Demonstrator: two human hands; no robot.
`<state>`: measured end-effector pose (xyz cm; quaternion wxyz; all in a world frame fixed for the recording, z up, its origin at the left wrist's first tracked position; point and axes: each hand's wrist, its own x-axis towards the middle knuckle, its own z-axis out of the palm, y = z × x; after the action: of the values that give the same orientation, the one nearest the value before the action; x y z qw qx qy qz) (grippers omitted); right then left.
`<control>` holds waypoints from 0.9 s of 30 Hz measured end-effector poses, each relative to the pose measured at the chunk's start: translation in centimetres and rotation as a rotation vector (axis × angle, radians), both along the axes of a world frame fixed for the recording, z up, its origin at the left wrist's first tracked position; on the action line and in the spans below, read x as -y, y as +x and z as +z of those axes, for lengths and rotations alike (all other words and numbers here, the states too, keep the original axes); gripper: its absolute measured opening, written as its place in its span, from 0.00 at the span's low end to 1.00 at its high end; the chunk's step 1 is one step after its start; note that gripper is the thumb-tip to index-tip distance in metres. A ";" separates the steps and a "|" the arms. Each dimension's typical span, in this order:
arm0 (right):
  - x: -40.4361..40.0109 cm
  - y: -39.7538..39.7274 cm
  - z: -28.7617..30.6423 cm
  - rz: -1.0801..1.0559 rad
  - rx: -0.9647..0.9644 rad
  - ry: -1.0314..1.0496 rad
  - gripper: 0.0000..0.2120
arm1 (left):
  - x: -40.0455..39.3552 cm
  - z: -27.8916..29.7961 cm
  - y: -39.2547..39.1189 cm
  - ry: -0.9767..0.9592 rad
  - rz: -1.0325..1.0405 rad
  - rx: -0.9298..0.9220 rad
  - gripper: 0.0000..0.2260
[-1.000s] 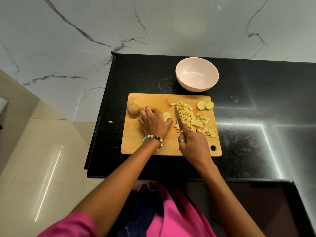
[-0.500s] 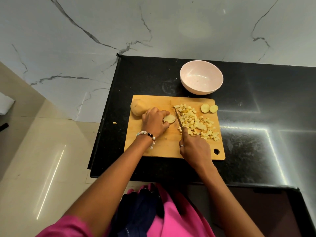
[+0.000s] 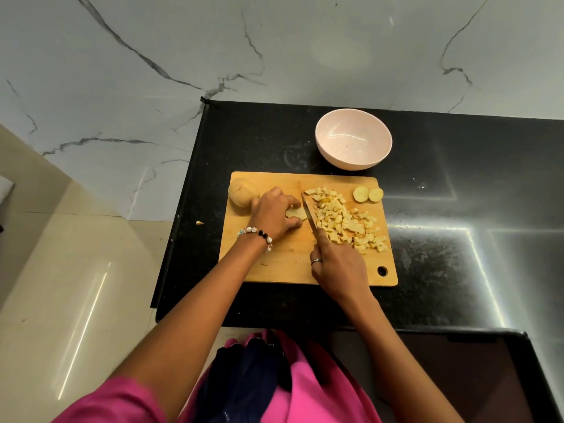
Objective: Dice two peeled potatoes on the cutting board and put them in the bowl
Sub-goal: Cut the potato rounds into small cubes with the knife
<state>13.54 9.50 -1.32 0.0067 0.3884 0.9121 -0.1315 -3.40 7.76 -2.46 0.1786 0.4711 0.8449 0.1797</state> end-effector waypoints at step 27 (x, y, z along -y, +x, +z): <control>1.0 -0.8 -0.3 -0.042 -0.010 -0.009 0.26 | 0.7 -0.3 -0.2 0.102 0.106 0.141 0.20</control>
<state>12.77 8.46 -1.59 0.0011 0.4069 0.9030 -0.1378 -3.61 7.08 -2.79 0.2034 0.4204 0.8438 0.2644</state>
